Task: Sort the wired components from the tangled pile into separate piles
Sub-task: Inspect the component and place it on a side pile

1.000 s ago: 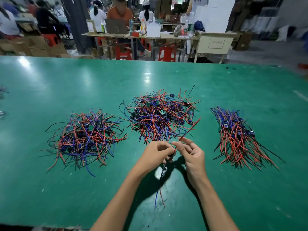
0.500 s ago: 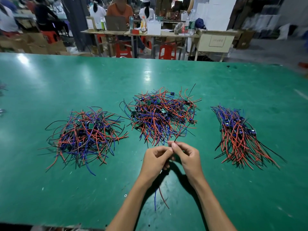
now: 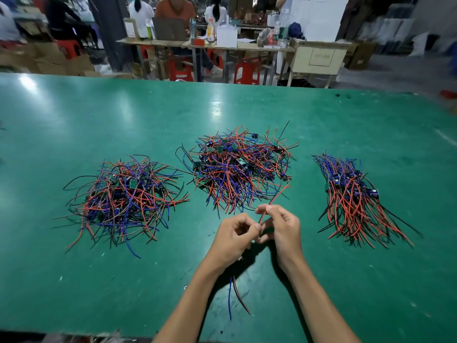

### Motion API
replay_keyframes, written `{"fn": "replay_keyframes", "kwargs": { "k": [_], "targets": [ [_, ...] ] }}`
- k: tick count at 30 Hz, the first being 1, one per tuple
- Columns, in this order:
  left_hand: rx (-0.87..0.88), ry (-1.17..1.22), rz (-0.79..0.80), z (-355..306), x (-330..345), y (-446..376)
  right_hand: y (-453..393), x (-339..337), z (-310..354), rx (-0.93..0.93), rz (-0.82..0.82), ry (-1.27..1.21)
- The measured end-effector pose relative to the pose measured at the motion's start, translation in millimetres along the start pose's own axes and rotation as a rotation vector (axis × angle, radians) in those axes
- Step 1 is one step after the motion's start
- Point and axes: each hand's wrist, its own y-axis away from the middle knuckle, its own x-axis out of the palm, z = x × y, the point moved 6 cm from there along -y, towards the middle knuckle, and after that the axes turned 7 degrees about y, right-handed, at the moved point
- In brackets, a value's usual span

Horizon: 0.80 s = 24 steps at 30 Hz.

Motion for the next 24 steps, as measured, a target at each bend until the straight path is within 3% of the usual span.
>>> {"fn": "replay_keyframes", "kwargs": {
  "k": [16, 22, 24],
  "targets": [
    [-0.055, -0.059, 0.225, 0.2, 3.0, 10.9, -16.9, -16.7, -7.7, 0.224, -0.173, -0.344],
    [-0.026, 0.19, 0.033, -8.8, -9.0, 10.4, -19.1, -14.1, -11.7, 0.209, -0.002, -0.392],
    [-0.047, 0.295, -0.05, -7.0, -16.2, 8.6, -11.9, -12.8, -7.1, 0.076, 0.016, -0.12]
  ]
}}
